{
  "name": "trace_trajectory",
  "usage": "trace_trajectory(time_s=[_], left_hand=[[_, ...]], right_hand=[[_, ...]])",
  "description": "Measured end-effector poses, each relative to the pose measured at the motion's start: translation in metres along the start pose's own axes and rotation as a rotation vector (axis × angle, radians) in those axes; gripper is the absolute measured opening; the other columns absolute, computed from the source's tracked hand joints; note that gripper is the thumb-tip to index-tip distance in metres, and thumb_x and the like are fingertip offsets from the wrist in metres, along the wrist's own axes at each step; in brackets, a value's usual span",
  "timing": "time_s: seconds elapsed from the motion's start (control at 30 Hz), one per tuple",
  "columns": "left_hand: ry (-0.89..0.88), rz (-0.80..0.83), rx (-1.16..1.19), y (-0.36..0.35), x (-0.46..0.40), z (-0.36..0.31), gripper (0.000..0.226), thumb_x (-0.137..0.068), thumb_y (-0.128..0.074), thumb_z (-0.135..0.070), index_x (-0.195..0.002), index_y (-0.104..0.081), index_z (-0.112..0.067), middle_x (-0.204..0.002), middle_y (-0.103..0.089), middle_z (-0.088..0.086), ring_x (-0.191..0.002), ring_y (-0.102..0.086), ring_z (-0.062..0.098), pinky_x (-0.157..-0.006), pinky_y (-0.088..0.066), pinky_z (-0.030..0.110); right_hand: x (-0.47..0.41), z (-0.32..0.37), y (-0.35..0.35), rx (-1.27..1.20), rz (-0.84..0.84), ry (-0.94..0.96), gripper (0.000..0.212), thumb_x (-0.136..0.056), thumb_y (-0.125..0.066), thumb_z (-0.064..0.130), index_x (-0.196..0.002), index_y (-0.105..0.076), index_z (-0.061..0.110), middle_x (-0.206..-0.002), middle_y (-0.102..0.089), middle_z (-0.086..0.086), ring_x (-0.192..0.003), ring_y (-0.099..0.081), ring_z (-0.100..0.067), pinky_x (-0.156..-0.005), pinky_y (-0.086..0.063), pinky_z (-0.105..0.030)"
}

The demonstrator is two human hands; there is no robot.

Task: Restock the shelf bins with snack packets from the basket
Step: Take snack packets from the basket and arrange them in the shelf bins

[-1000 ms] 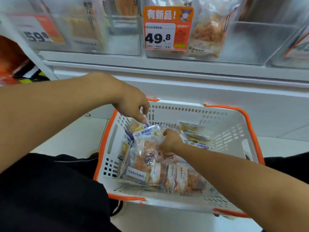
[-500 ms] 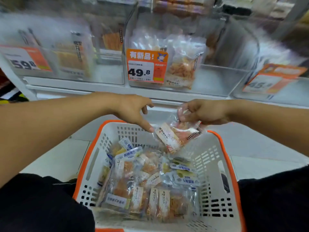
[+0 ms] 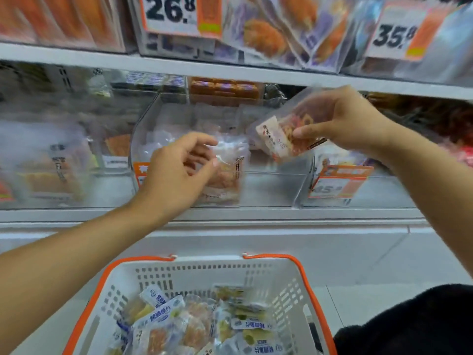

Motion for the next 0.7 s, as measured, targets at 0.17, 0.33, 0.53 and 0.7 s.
trace_trajectory(time_s=[0.17, 0.33, 0.53, 0.7], left_hand=[[-0.296, 0.088, -0.537, 0.003, -0.01, 0.004, 0.05, -0.094, -0.06, -0.035, -0.14, -0.051, -0.02, -0.14, -0.055, -0.002, -0.131, -0.047, 0.016, -0.11, -0.036, 0.033], [-0.19, 0.181, -0.658, -0.002, -0.016, 0.023, 0.048, -0.099, -0.048, -0.037, -0.144, -0.047, -0.019, -0.145, -0.051, 0.001, -0.135, -0.045, 0.02, -0.113, -0.034, 0.04], [-0.165, 0.156, -0.652, -0.005, -0.025, 0.028, 0.044, -0.099, -0.05, -0.03, -0.142, -0.05, -0.022, -0.143, -0.053, -0.003, -0.133, -0.045, 0.018, -0.113, -0.034, 0.04], [-0.215, 0.141, -0.649, -0.004, -0.024, 0.033, 0.043, -0.099, -0.045, -0.032, -0.14, -0.052, -0.021, -0.139, -0.056, -0.002, -0.132, -0.046, 0.017, -0.118, -0.021, 0.035]], right_hand=[[-0.038, -0.011, 0.004, 0.643, -0.095, 0.095, 0.015, -0.076, -0.081, 0.014, -0.084, -0.07, 0.007, -0.071, -0.06, -0.004, -0.072, -0.059, -0.028, -0.066, -0.044, -0.035], [-0.102, -0.045, -0.05, 0.832, 0.125, -0.037, 0.027, -0.08, -0.08, 0.021, -0.098, -0.064, 0.01, -0.091, -0.061, -0.009, -0.079, -0.053, -0.025, -0.07, -0.044, -0.031], [-0.141, -0.074, -0.078, 1.035, 0.202, -0.064, 0.026, -0.092, -0.064, 0.007, -0.118, -0.06, 0.009, -0.106, -0.063, -0.009, -0.084, -0.059, -0.026, -0.067, -0.047, -0.03], [-0.151, -0.075, -0.08, 1.237, 0.098, -0.025, 0.029, -0.093, -0.057, 0.002, -0.122, -0.057, 0.006, -0.116, -0.062, -0.015, -0.104, -0.062, -0.034, -0.075, -0.045, -0.035]])
Point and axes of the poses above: each hand's wrist, its own x-axis away from the middle knuckle, its own y-axis out of the back of the hand, z = x × y, the point moved 3 cm from there along -x, towards the middle knuckle
